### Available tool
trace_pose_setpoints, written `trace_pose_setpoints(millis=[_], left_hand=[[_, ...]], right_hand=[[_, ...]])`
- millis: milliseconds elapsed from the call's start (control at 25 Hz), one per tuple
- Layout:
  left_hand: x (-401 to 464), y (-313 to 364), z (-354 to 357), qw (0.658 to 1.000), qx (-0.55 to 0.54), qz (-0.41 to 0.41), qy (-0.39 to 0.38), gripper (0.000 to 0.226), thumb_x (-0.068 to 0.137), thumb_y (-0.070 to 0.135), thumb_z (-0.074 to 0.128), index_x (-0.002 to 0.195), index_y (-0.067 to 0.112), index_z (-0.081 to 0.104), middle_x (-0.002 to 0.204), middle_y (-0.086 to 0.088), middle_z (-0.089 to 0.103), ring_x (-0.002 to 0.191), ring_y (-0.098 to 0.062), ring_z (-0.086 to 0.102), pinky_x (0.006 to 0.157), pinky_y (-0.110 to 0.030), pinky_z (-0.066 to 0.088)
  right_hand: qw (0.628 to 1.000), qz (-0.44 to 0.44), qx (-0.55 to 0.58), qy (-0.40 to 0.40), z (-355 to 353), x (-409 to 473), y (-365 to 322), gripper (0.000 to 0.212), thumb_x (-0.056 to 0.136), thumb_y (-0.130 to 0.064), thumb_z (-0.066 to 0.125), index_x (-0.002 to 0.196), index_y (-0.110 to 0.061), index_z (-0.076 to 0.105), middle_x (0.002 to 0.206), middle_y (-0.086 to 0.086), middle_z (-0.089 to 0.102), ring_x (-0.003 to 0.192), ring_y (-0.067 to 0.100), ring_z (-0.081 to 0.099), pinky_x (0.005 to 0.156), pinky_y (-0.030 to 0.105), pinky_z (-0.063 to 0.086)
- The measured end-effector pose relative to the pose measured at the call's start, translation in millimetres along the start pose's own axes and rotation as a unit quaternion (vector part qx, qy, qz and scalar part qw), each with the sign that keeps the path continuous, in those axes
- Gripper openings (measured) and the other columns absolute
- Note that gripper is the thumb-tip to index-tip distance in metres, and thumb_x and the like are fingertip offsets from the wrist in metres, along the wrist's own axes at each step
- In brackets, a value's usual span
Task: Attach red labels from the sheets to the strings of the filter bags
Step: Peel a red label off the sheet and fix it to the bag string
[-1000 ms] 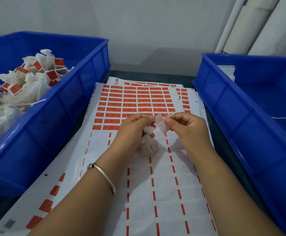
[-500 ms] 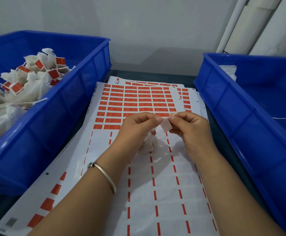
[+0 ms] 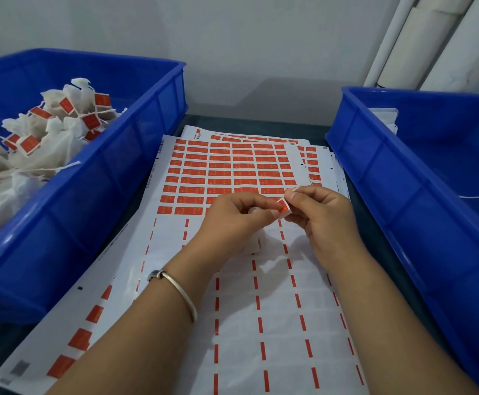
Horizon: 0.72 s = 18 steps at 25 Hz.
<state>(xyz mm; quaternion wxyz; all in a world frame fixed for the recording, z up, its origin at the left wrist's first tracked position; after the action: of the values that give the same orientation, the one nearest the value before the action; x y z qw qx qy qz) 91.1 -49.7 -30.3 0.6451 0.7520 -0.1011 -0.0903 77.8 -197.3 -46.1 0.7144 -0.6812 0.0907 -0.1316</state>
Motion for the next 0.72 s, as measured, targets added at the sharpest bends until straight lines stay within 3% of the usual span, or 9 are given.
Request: trace_pose_setpoints(millis=[80,240,440,560,720], left_hand=[[0.3,-0.5,-0.5,1.0,0.006,0.005,-0.002,0.026,0.079,0.02,0.073,0.061,0.038,0.069,0.074,0.025,0.067,0.076,0.006,0.061,0.052,-0.006,0.045],[0.6,-3.0,0.7,1.0,0.028,0.011,-0.005,0.029,0.077,0.017,0.075,0.061,0.039,0.067,0.066,0.035,0.061,0.072,0.019,0.053,0.047,-0.002,0.04],[1.7,-3.6,0.2,1.0,0.004,0.021,-0.009,0.032,0.085,0.014,0.065,0.064,0.038,0.069,0.067,0.028,0.064,0.063,0.014,0.056,0.043,-0.004,0.039],[2.3,-2.7,-1.9,1.0,-0.008,0.016,0.018,0.032,0.088,0.019,0.062,0.062,0.037,0.068,0.062,0.026,0.064,0.063,0.014,0.056,0.043,-0.004,0.039],[4.5,-4.8,-5.4,0.997,-0.046,0.013,0.056,0.029,0.086,0.019,0.065,0.065,0.039,0.068,0.069,0.023,0.066,0.064,0.008,0.06,0.048,-0.006,0.043]], right_hand=[[1.0,0.004,0.003,-0.001,-0.2,0.2,0.2,0.008,0.084,-0.021,0.069,0.078,-0.026,0.07,0.083,-0.014,0.073,0.08,0.011,0.072,0.062,0.021,0.056],[1.0,0.012,0.009,-0.004,0.6,0.3,-0.2,0.013,0.085,-0.018,0.067,0.075,-0.025,0.072,0.082,-0.009,0.074,0.08,0.015,0.072,0.065,0.024,0.057],[0.999,0.02,0.023,-0.023,0.7,1.0,0.7,0.018,0.086,-0.019,0.067,0.073,-0.029,0.074,0.084,-0.008,0.074,0.082,0.016,0.072,0.07,0.027,0.058],[0.998,0.015,0.016,-0.05,2.2,1.7,-0.7,0.011,0.085,-0.019,0.069,0.086,-0.03,0.071,0.088,-0.011,0.073,0.084,0.015,0.072,0.068,0.025,0.057],[0.997,0.007,0.003,-0.079,6.9,0.2,-1.3,0.027,0.078,-0.018,0.074,0.1,-0.029,0.063,0.089,-0.01,0.074,0.085,0.013,0.072,0.066,0.022,0.056]])
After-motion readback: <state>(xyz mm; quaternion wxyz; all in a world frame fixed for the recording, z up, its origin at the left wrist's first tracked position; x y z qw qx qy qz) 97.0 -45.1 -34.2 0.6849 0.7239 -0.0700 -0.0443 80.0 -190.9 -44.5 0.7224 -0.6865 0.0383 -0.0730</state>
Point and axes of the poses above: each hand's wrist, its own x-axis towards the middle knuckle, its own z-axis out of the palm, y = z × x, the point moved 3 cm from there along x, towards the middle knuckle
